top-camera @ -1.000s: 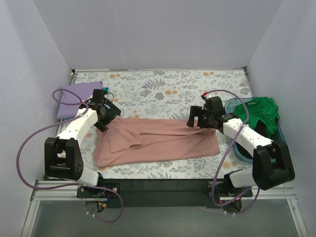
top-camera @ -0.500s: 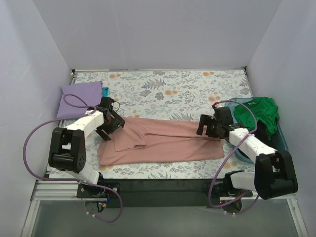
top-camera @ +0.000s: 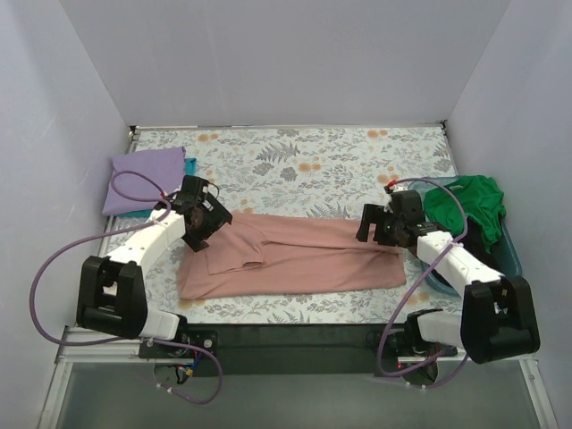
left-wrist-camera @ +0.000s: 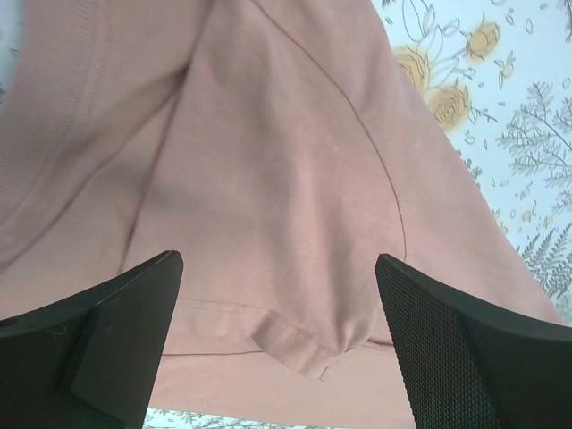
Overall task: Fold and stack the t-shirts
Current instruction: Fold the tshirt
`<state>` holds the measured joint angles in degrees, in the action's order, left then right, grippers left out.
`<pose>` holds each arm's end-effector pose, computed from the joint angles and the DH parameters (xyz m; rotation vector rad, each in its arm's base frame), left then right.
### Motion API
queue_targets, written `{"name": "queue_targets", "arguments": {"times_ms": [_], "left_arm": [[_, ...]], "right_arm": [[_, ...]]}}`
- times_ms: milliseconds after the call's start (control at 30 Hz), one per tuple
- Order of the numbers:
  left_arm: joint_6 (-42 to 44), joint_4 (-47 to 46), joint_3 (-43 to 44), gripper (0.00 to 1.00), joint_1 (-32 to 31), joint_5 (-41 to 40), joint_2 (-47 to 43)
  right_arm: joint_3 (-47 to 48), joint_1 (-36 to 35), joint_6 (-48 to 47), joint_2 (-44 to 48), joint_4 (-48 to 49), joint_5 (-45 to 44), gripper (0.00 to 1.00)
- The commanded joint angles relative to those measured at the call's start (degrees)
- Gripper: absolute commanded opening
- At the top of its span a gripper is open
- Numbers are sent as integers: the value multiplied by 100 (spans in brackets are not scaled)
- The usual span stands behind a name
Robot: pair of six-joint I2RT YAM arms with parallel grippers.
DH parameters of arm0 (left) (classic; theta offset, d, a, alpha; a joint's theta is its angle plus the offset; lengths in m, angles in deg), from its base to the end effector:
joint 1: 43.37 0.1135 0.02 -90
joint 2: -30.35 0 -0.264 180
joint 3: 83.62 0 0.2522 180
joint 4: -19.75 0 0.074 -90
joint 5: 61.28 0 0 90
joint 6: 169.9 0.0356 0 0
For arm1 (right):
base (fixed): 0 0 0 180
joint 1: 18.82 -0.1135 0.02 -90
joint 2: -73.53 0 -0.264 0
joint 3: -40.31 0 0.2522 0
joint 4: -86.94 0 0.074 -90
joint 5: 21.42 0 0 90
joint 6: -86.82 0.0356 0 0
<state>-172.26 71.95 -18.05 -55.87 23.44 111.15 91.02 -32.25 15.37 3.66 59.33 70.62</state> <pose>0.2576 -0.0538 0.2068 -1.8212 2.1356 -0.3650 0.2355 0.0575 0.1988 0.0906 2.4067 0.3041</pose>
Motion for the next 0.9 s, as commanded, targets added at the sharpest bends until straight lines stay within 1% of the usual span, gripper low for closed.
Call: {"name": "queue_targets", "arguments": {"times_ms": [0, 33, 133, 267, 367, 467, 500, 533, 600, 633, 733, 767, 833, 867], "left_arm": [[-89, -275, -198, 90, -87, 220, -47], [-81, -284, -189, 90, -96, 255, 67], [-20, -451, -145, 90, -96, 431, 638], [-10, -757, -49, 90, -113, 414, 1236], [33, -872, 285, 90, -131, 431, 1807], [130, -987, 1030, 90, -140, 396, 2509], [235, -944, 1311, 90, -140, 405, 2720], [288, -900, 1932, 90, -140, 448, 3236], [341, -873, 2506, 90, -183, 536, 3757], [367, -890, 3162, 90, -210, 763, 4255], [543, -549, 4412, 90, -315, 967, 5119], [569, -234, 5382, 90, -341, 993, 5687], [666, -56, 6249, 90, -421, 1133, 6209], [632, 23, 7054, 90, -438, 1256, 6647]], "right_arm": [[-65, 42, 35, -299, 250, 287, 98], [-109, 42, 26, -421, 303, 488, 98], [-372, 34, 52, -563, 426, 665, 98], [-837, 34, 246, -423, 663, 885, 98], [-1347, -176, 544, -125, 690, 938, 98], [-1866, -475, 791, 288, 664, 956, 98], [-2093, -537, 965, 402, 647, 956, 99], [-2191, -616, 1054, 665, 629, 973, 99], [-2367, -976, 1290, 921, 629, 930, 99], [-2481, -1395, 1518, 1140, 620, 782, 98], [-2482, -2047, 1879, 1326, 436, 587, 98], [-2465, -2415, 1933, 1353, 401, 578, 98], [-2429, -2725, 2117, 1431, 321, 552, 98], [-2403, -3048, 2240, 1449, 321, 569, 99]]}}
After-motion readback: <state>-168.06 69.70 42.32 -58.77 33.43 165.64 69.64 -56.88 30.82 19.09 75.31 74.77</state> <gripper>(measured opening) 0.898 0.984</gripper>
